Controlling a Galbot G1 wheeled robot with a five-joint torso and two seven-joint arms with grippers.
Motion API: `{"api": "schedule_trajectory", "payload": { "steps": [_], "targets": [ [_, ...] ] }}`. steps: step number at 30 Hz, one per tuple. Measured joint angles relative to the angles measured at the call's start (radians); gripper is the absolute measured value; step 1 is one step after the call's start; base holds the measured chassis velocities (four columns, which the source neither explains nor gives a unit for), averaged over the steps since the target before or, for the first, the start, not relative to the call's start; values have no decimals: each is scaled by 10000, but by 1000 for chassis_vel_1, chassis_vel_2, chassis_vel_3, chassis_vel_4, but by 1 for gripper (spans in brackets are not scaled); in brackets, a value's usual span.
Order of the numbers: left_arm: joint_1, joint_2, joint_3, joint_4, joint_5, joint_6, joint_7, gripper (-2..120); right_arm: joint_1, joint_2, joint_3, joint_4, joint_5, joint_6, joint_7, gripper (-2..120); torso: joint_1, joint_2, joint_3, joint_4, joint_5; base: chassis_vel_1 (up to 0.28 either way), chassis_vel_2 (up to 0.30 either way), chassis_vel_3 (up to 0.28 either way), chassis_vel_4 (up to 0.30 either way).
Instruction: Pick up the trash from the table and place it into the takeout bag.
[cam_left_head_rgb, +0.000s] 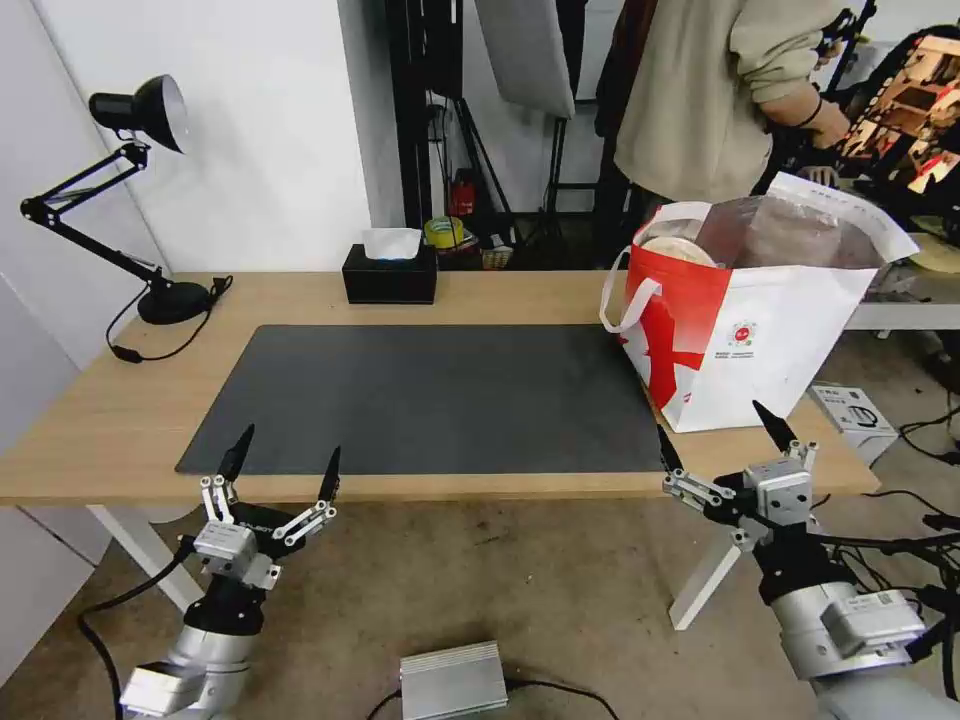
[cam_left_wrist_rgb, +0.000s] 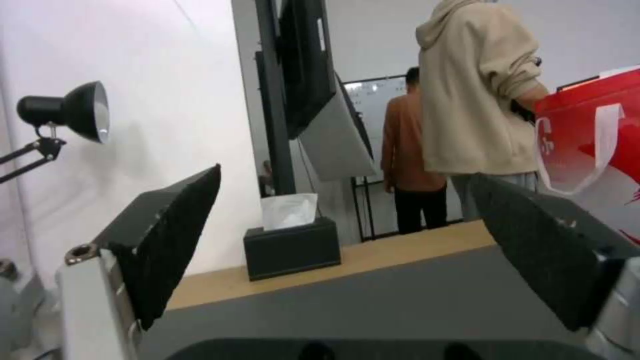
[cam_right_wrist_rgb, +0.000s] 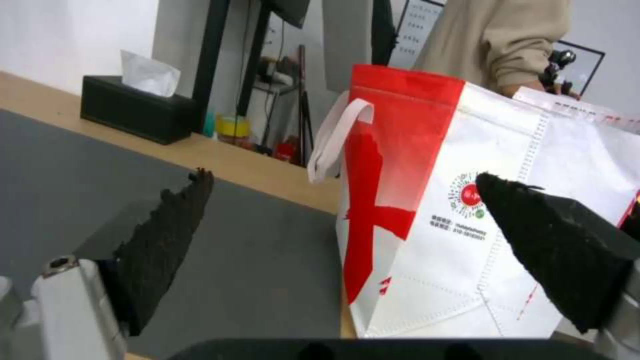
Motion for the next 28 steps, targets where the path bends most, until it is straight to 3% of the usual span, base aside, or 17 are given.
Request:
{"api": "schedule_trajectory", "payload": {
  "steps": [28],
  "targets": [
    [-267,4,74,136,280,-72,-113,100,-1,-1,0,0,0,0,0,100,0,-1,0,0,0,0,0,0,0]
  ]
}}
